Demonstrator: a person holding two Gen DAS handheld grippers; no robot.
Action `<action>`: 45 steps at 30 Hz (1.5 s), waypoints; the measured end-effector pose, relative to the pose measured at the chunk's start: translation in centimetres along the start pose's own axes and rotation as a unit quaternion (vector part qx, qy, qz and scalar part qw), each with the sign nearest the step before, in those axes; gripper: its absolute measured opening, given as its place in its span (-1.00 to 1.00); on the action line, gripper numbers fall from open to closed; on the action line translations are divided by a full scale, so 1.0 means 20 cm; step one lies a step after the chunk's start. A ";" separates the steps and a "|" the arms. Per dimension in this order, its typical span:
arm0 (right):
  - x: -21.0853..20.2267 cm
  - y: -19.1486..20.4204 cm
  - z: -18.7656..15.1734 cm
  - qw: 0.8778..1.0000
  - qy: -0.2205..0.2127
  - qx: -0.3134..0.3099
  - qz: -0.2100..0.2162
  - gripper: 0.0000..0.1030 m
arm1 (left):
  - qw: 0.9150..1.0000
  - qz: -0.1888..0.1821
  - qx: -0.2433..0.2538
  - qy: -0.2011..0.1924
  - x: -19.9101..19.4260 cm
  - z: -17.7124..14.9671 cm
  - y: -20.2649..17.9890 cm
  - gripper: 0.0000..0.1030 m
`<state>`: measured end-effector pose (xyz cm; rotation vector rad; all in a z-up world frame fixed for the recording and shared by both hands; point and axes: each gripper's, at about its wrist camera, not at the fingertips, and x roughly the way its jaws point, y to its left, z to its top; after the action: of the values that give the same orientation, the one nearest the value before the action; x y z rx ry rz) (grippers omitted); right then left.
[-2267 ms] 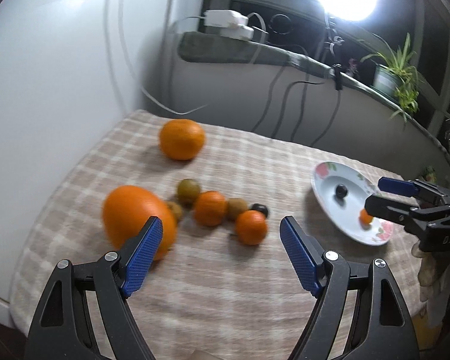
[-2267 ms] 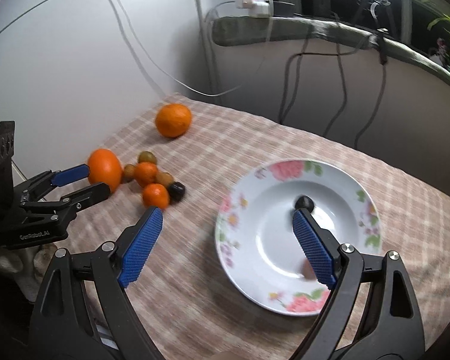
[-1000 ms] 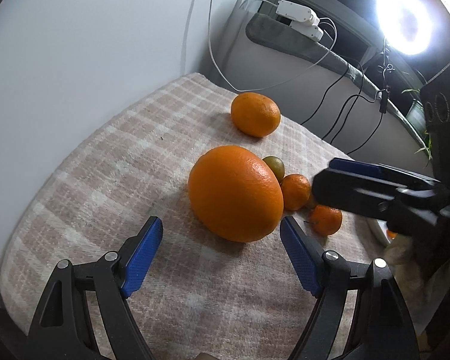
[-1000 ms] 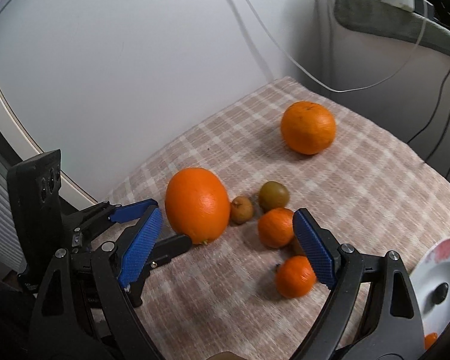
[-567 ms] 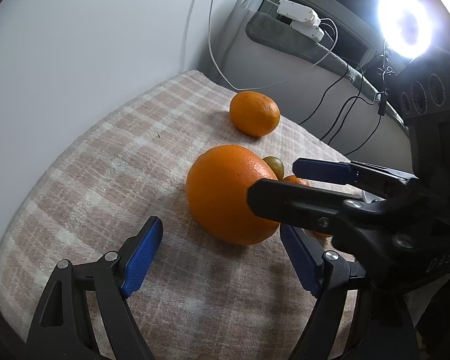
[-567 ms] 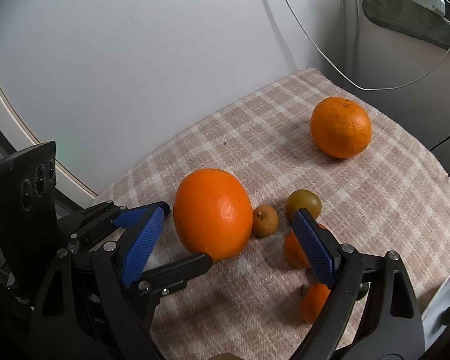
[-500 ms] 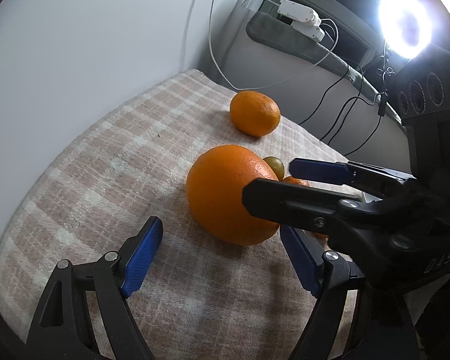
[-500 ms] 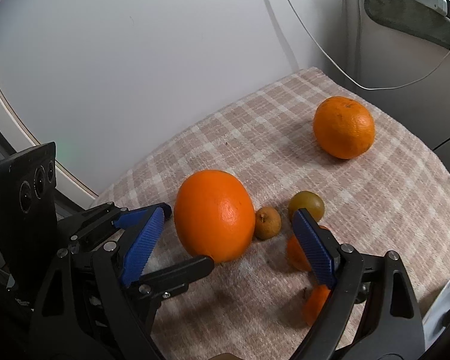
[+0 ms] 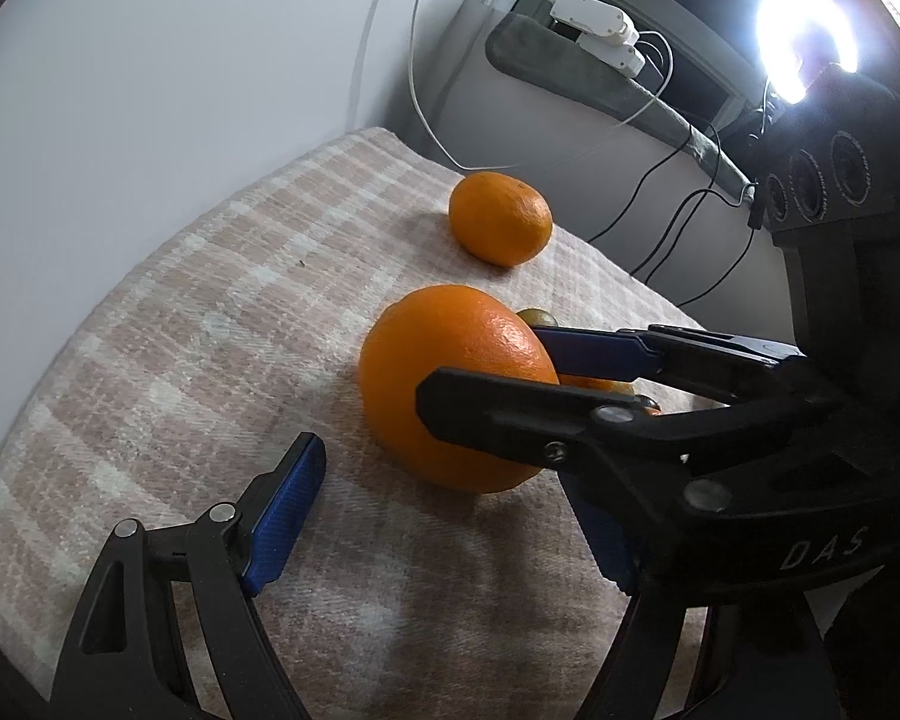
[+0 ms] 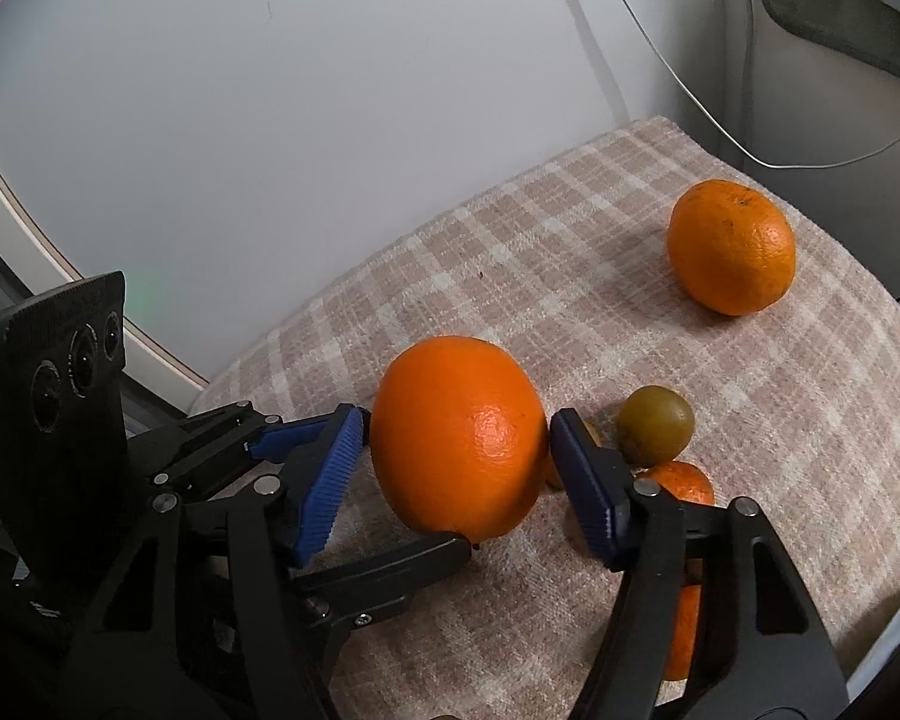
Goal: Organize fruits
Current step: 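Close the right gripper around the large orange, then carry the large orange to the plate and open the right gripper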
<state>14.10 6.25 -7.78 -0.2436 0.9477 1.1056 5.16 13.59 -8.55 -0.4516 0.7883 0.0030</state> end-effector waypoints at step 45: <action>-0.43 -0.01 -0.19 0.997 -0.067 0.027 -0.043 0.28 | 0.997 -0.042 0.062 -0.022 -0.09 -0.04 -0.42 0.23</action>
<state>11.33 -1.64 -3.69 -0.1629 0.8390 1.0045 4.62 5.96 -4.52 -0.3649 0.7217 -0.1132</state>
